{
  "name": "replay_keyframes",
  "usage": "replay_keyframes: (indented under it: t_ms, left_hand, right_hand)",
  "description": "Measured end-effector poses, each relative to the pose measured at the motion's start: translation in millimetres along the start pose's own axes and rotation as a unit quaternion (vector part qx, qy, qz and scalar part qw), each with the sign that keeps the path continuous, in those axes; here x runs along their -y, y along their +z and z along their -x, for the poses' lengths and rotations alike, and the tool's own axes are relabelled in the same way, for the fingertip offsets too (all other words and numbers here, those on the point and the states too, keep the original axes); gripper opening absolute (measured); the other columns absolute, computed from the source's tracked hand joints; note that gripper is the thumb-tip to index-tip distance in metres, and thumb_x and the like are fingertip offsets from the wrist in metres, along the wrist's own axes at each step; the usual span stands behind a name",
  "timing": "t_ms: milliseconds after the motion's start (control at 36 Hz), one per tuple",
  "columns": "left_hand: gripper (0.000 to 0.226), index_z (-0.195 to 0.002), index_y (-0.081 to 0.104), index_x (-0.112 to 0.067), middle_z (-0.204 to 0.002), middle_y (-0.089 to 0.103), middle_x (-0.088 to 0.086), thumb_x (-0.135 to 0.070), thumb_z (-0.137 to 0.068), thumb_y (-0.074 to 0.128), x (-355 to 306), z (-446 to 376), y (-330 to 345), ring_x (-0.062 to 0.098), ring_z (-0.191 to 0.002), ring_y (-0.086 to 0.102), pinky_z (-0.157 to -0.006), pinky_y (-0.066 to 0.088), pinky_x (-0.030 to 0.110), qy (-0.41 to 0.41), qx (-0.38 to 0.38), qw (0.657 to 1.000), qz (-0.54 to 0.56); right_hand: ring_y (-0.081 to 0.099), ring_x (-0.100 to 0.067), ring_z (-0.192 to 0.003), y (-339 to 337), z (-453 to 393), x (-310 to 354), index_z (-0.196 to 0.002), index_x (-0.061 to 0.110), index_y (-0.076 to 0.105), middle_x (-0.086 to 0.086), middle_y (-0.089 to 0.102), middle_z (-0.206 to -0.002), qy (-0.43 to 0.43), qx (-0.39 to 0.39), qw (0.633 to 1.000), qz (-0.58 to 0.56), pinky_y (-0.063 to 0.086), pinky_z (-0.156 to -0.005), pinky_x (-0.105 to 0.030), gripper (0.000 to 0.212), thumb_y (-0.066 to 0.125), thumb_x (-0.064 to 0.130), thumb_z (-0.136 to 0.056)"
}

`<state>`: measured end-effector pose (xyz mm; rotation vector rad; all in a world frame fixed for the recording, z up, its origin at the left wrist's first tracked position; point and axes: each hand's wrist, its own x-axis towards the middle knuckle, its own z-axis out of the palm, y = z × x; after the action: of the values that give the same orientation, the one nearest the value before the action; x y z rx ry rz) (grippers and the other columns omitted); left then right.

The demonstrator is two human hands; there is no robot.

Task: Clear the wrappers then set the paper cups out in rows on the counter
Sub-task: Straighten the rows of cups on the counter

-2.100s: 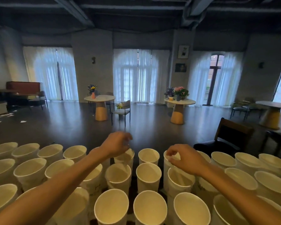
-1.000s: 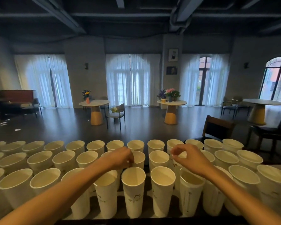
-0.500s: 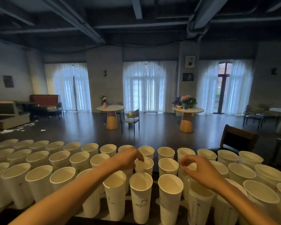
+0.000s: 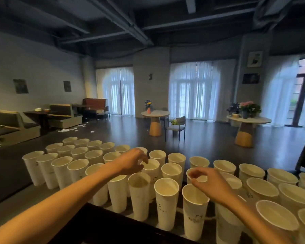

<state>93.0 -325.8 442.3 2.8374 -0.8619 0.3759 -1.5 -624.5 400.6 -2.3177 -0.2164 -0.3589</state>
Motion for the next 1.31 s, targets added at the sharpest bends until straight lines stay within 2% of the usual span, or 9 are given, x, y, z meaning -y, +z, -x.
replay_keyframes:
  t_ms: [83, 194, 306, 500, 639, 861, 972, 1222, 1306]
  left_hand:
    - [0.024, -0.114, 0.074, -0.026, -0.124, 0.067, -0.005, -0.026, -0.091, 0.073, 23.2, 5.7, 5.9, 0.013, -0.111, 0.061, -0.089, 0.052, 0.026, 0.013, 0.000, 1.000, 0.017]
    - [0.028, -0.123, 0.070, -0.027, -0.131, 0.064, -0.009, -0.034, -0.096, 0.067, 46.6, 11.0, 16.2, 0.009, -0.120, 0.057, -0.096, 0.046, 0.023, 0.051, 0.021, 0.997, 0.047]
    - [0.038, -0.131, 0.065, -0.031, -0.140, 0.058, -0.012, -0.048, -0.098, 0.057, 64.7, 9.7, 29.1, 0.006, -0.130, 0.049, -0.105, 0.043, 0.026, 0.107, 0.034, 0.992, 0.059]
    - [0.035, -0.129, 0.067, -0.025, -0.139, 0.059, -0.005, -0.042, -0.099, 0.059, 73.4, -1.9, 49.7, 0.011, -0.125, 0.054, -0.101, 0.043, 0.024, 0.194, 0.025, 0.977, 0.084]
    - [0.032, -0.126, 0.070, -0.021, -0.135, 0.061, -0.001, -0.034, -0.098, 0.062, 73.7, -4.6, 55.1, 0.016, -0.122, 0.055, -0.103, 0.043, 0.029, 0.225, 0.011, 0.970, 0.088]
    - [0.028, -0.116, 0.074, -0.023, -0.121, 0.069, -0.004, -0.039, -0.096, 0.063, 76.1, -11.9, 60.8, 0.012, -0.104, 0.063, -0.094, 0.055, 0.032, 0.194, 0.020, 0.969, 0.149]
    - [0.028, -0.117, 0.074, -0.023, -0.122, 0.070, -0.003, -0.039, -0.096, 0.063, 73.2, -11.2, 60.7, 0.012, -0.104, 0.065, -0.093, 0.056, 0.029, 0.184, 0.030, 0.969, 0.161]
    - [0.029, -0.117, 0.075, -0.020, -0.119, 0.073, -0.001, -0.037, -0.096, 0.065, 63.8, -12.3, 52.8, 0.014, -0.098, 0.069, -0.087, 0.060, 0.031, 0.142, 0.040, 0.974, 0.171]
    - [0.028, -0.117, 0.075, -0.018, -0.119, 0.073, 0.001, -0.034, -0.096, 0.065, 61.3, -10.1, 48.9, 0.015, -0.098, 0.069, -0.086, 0.059, 0.028, 0.137, 0.036, 0.973, 0.180]
  right_hand:
    - [0.063, 0.002, -0.092, 12.2, -9.3, 10.8, -0.105, 0.035, 0.070, 0.019, 0.068, -0.102, 0.002, -0.002, 1.000, 0.030, 0.051, -0.071, -0.013, 0.018, 0.071, 0.029, -0.088]
    - [0.062, -0.002, -0.097, 34.3, -23.8, 24.5, -0.113, 0.033, 0.068, 0.015, 0.067, -0.110, 0.022, 0.008, 0.997, 0.080, 0.055, -0.084, -0.022, 0.024, 0.069, 0.031, -0.090]
    - [0.058, -0.001, -0.094, 51.0, -34.5, 42.9, -0.121, 0.033, 0.064, 0.019, 0.061, -0.113, 0.045, 0.023, 0.989, 0.140, 0.042, -0.061, -0.006, 0.032, 0.069, 0.035, -0.089]
    - [0.061, -0.002, -0.089, 70.8, -43.6, 54.8, -0.097, 0.036, 0.069, 0.017, 0.063, -0.104, 0.069, -0.025, 0.980, 0.185, 0.047, -0.063, -0.012, 0.014, 0.074, 0.035, -0.084]
    - [0.063, -0.002, -0.091, 75.0, -41.9, 56.8, -0.090, 0.036, 0.071, 0.018, 0.067, -0.101, 0.089, -0.034, 0.977, 0.190, 0.057, -0.081, -0.027, 0.006, 0.072, 0.033, -0.085]
    - [0.062, -0.002, -0.091, 65.2, -40.8, 66.7, -0.087, 0.039, 0.071, 0.022, 0.065, -0.098, 0.080, -0.060, 0.977, 0.186, 0.052, -0.075, -0.017, 0.007, 0.070, 0.032, -0.087]
    - [0.063, -0.001, -0.088, 63.9, -41.4, 60.7, -0.085, 0.041, 0.070, 0.022, 0.066, -0.096, 0.073, -0.059, 0.979, 0.183, 0.051, -0.068, -0.014, 0.010, 0.071, 0.031, -0.088]
    - [0.064, -0.004, -0.085, 63.1, -49.0, 49.8, -0.084, 0.040, 0.070, 0.022, 0.066, -0.095, 0.068, -0.049, 0.982, 0.168, 0.054, -0.069, -0.016, 0.009, 0.073, 0.032, -0.086]
    - [0.063, -0.004, -0.085, 64.2, -54.5, 50.9, -0.085, 0.037, 0.070, 0.019, 0.066, -0.095, 0.063, -0.051, 0.984, 0.160, 0.049, -0.065, -0.012, 0.008, 0.074, 0.031, -0.084]
